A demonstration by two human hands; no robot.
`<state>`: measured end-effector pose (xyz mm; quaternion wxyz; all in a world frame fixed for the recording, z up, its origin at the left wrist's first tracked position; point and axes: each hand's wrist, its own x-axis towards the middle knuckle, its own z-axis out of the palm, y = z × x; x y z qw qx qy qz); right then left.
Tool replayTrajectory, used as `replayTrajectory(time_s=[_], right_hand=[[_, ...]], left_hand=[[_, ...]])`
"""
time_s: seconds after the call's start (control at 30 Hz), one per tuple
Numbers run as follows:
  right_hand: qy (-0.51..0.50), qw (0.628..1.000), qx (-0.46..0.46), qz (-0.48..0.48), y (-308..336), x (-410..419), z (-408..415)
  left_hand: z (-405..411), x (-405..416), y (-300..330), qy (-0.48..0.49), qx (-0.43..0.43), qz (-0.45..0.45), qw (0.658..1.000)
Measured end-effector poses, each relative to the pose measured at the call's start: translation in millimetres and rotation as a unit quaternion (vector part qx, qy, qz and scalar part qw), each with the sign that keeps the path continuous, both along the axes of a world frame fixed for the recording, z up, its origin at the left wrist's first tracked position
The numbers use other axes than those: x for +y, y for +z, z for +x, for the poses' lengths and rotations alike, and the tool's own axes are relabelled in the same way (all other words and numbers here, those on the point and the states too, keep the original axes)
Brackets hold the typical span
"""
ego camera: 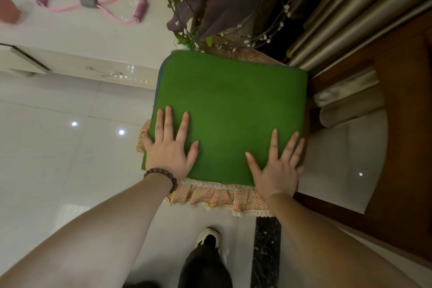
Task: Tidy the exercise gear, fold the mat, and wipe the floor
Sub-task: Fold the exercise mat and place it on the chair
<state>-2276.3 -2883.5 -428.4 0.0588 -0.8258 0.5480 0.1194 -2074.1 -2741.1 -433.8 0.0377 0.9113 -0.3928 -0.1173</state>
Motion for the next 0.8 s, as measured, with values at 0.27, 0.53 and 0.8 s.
replayTrajectory(time_s=[0.27, 0.53, 0.8], right_hand=[[0.03, 0.996, 0.041, 0.073, 24, -14, 4], [0.049, 0.996, 0.015, 0.077, 132, 25, 13], [0.182, 0.976, -0.042, 0.115, 251, 151, 71]], left_hand=[[12, 1, 15, -0.015, 0.047, 0.037, 0.998], [4, 67, 124, 0.012, 0.088, 0.022, 0.996], [-1, 225, 254, 0.202, 0.062, 0.012, 0.977]])
